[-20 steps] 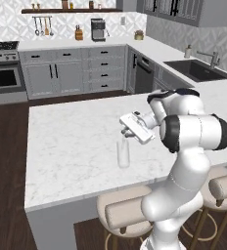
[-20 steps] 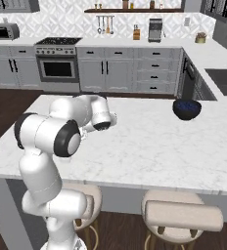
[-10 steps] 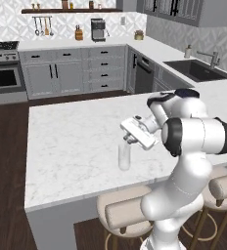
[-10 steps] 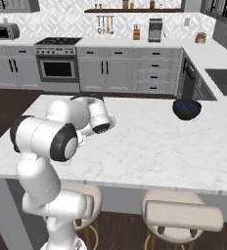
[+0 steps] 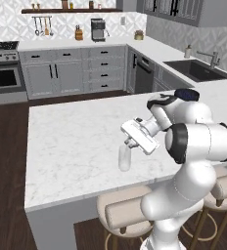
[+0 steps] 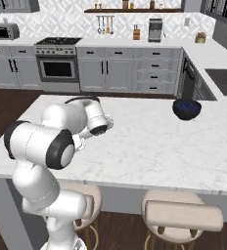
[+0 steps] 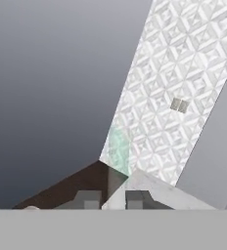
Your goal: Take a straw from the drawer in front and place it inside the glass cup on the dining counter.
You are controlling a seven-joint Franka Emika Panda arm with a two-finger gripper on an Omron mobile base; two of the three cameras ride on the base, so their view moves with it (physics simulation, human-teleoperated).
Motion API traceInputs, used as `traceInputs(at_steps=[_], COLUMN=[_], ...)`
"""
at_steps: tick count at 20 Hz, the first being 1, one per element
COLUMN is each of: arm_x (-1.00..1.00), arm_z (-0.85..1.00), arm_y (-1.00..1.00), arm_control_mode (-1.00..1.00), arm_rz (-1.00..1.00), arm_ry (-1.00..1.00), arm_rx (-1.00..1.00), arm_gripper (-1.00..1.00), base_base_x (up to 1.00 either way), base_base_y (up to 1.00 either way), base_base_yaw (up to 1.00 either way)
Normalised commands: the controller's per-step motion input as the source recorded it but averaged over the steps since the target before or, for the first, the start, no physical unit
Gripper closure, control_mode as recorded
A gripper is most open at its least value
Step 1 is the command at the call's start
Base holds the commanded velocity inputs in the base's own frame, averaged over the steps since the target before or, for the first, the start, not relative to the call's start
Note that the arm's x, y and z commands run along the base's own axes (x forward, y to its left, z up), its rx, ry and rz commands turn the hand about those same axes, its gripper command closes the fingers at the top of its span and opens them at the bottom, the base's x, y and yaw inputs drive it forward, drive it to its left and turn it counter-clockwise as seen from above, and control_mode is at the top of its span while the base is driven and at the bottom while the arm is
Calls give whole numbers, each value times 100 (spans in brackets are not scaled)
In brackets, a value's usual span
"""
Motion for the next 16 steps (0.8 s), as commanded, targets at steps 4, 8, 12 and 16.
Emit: traceInputs(at_steps=[4,8,12,16], arm_x=[6,2,-4,0], arm_z=[-8,-1,1,18], arm_y=[0,0,0,0], arm_control_mode=[-100,-100,-100,-100], arm_rz=[2,1,0,0], arm_ry=[-9,-12,-16,-15], arm_rx=[0,0,0,0], arm_gripper=[-100,-100,-100,-100], base_base_x=[0,0,0,0], base_base_y=[0,0,0,0], base_base_yaw=[0,0,0,0])
